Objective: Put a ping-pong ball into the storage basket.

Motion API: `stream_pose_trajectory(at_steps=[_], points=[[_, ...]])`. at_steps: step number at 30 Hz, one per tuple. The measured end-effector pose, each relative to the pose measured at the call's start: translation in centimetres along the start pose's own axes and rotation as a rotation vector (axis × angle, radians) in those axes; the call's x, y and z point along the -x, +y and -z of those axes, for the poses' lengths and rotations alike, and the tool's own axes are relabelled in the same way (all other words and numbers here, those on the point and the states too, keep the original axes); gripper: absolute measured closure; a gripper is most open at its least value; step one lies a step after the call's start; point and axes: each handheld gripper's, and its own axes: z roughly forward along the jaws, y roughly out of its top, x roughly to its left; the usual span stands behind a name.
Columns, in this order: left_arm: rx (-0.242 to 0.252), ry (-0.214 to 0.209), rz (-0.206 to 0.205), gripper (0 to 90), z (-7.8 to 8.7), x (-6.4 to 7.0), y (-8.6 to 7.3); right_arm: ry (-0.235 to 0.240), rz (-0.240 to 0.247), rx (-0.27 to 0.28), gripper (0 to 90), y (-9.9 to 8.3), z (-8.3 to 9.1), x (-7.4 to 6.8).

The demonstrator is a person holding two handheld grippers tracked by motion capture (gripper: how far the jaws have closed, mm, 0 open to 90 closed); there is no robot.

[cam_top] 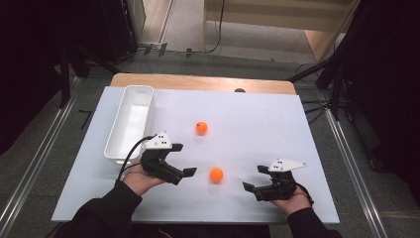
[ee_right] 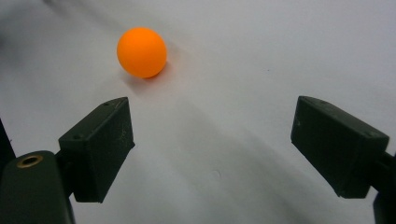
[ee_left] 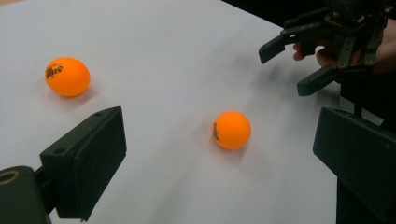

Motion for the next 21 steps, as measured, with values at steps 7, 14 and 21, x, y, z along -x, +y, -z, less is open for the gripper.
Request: stream_pose_trajectory(at_steps=[7,14,21], points=[[0.007,-0.001,-0.004,2.9,-0.5,-0.1,0.6,-0.015,0.004,0.007,11.6,-0.3,0.4,0.4],[0.008,-0.002,-0.01,4.6,-1.1,0.0,1.1,-0.006,0.008,0.006,11.6,-0.5,0.3,0.2],[0.002,-0.016,-0.014,4.6,-2.1,0.0,1.6,-0.01,0.005,0.009,11.6,-0.7,0.5,0.2]])
